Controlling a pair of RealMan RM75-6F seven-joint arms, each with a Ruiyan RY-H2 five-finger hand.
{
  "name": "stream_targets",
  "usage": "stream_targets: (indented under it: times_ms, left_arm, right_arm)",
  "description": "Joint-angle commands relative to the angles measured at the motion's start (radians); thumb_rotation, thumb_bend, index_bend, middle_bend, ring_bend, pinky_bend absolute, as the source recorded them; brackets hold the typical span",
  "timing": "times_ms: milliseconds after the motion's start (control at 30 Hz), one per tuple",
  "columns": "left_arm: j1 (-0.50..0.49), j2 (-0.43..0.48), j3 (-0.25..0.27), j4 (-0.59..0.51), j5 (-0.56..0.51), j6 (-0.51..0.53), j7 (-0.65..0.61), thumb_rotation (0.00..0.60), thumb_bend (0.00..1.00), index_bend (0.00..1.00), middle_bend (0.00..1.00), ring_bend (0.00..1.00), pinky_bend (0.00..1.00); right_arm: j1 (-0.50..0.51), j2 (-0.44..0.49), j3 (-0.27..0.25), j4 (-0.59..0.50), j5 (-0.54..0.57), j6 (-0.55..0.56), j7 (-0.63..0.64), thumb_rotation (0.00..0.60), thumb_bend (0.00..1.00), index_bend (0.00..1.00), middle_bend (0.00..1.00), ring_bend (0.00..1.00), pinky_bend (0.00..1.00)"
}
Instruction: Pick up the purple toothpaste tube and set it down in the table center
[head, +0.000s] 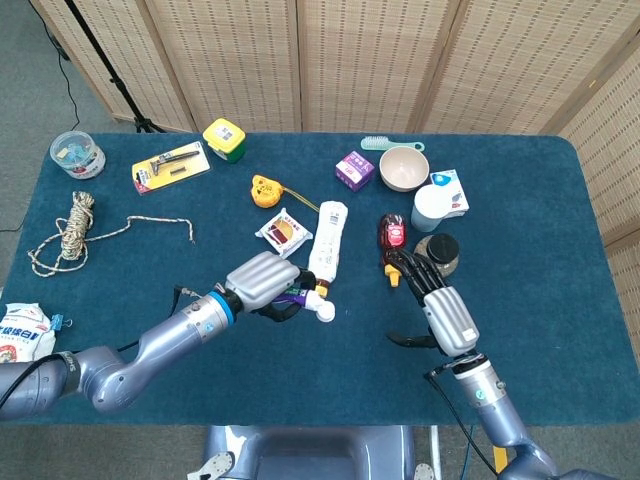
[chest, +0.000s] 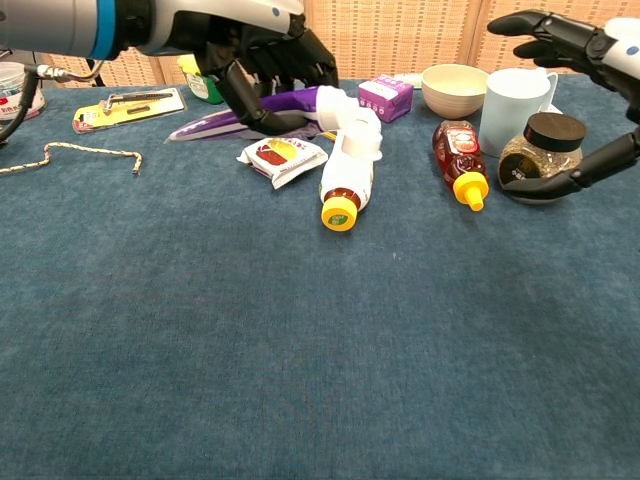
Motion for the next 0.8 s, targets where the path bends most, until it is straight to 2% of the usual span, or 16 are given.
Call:
stream_targets:
  times_ms: [33, 367, 800]
  left_arm:
    - [-0.027, -0.021, -0.001, 0.011, -0.035, 0.004, 0.006, 0.6, 1.0, 0.52, 0.44, 0.53, 0.57]
    - [-0.102, -0.083, 0.024, 0.032, -0.158, 0.059, 0.06, 0.6, 1.0, 0.52, 0.44, 0.53, 0.57]
    - [-0.162, -0.151, 0.025, 0.058, -0.265, 0.123, 0.091, 0.6, 1.0, 0.52, 0.45, 0.53, 0.57]
  right_arm:
    - [0.008, -0.02, 0.005, 0.009, 0.015, -0.002, 0.0, 0.6, 0.0, 0.0, 0.0, 0.0, 0.0]
    - [0.026, -0.071, 0.021, 0.037, 0.056, 0.002, 0.006, 0.6, 0.0, 0.0, 0.0, 0.0, 0.0]
    - [0.056, -0.138, 0.039, 0.073, 0.101, -0.01, -0.004, 0.6, 0.0, 0.0, 0.0, 0.0, 0.0]
